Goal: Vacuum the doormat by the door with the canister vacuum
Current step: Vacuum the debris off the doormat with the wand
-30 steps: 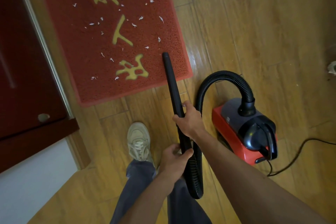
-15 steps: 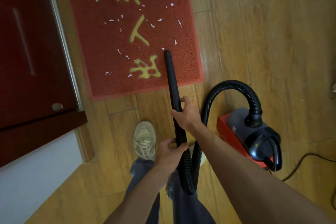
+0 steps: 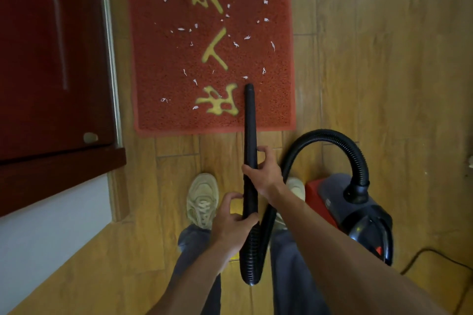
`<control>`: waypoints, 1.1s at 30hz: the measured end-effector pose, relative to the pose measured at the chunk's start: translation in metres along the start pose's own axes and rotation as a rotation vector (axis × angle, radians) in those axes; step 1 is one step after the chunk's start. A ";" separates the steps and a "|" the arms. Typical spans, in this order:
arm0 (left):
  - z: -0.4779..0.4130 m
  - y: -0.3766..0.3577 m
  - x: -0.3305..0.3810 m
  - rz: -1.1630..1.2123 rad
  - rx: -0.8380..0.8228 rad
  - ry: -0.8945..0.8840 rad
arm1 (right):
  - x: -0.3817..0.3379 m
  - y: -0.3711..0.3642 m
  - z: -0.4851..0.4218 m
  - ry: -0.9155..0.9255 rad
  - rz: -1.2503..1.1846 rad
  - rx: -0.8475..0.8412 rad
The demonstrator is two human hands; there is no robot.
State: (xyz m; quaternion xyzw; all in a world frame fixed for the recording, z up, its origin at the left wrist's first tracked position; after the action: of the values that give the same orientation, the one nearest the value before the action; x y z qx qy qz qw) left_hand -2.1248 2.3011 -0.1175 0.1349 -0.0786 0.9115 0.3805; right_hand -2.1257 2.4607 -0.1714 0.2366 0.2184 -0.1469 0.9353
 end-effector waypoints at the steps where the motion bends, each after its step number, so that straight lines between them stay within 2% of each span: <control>1: 0.000 0.000 0.001 0.002 0.005 -0.004 | 0.001 -0.001 0.000 -0.007 -0.012 -0.021; 10: 0.000 -0.016 0.003 0.066 0.085 -0.042 | 0.012 0.013 -0.008 0.005 -0.030 -0.072; 20: 0.002 -0.039 0.004 0.117 0.145 -0.086 | 0.008 0.027 -0.011 0.152 -0.045 -0.071; 29: -0.008 -0.040 0.005 0.124 0.130 -0.073 | 0.009 0.027 -0.021 0.144 -0.019 -0.088; 33: -0.004 -0.039 0.008 0.135 0.105 -0.097 | 0.008 0.029 -0.017 0.147 -0.088 -0.047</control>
State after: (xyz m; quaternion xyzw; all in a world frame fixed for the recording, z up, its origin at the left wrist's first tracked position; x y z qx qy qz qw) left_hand -2.1032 2.3344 -0.1176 0.1930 -0.0582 0.9303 0.3065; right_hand -2.1137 2.4926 -0.1780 0.2150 0.3002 -0.1650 0.9146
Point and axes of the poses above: each hand's wrist, its own z-axis away from the middle knuckle, its own y-axis out of the back of the hand, x = y × z, the point moved 10 cm from there along -z, towards the middle knuckle, and after that the axes turned 1 degree about -x, right-handed, at the moved point
